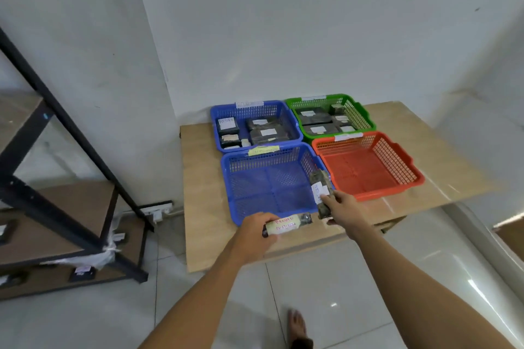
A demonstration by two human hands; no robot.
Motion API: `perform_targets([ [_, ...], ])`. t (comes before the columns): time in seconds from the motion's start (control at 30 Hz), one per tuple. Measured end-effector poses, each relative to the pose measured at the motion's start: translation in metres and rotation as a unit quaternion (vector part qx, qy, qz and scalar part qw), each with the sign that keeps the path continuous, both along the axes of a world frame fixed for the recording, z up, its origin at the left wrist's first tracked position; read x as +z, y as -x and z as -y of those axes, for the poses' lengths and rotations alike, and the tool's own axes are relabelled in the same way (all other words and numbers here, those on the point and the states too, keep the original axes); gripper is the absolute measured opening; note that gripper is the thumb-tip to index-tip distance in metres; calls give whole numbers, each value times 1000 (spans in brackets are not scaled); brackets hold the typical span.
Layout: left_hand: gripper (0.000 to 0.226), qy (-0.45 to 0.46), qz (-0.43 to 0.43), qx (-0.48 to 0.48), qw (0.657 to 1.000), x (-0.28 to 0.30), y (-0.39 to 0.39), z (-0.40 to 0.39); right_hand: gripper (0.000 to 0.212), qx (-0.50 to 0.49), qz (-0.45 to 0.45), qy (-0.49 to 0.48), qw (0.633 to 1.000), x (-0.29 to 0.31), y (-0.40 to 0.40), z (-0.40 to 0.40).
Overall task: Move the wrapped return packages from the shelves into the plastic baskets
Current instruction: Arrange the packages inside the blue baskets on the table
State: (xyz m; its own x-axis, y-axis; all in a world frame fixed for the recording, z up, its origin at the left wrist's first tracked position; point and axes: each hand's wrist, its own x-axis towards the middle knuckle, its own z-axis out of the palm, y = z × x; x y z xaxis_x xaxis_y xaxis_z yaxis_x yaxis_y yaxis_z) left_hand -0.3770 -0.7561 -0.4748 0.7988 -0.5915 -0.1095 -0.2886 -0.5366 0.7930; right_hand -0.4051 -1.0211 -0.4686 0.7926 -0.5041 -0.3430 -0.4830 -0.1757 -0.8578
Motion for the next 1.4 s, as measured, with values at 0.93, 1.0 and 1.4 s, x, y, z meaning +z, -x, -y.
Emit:
perform_targets([
  [0.93, 48, -51, -79, 120, 988, -49, -119, 46, 44, -309, -108, -170, 930, -101, -166, 0],
  [1.0, 48, -48, -86, 117, 988, -53, -125, 45, 48, -326, -115, -165, 924, -99, -166, -6],
  [1.4, 50, -96, -117, 71, 986, -85, -131, 74, 34, -101, -181, -47, 977, -85, -142, 31],
])
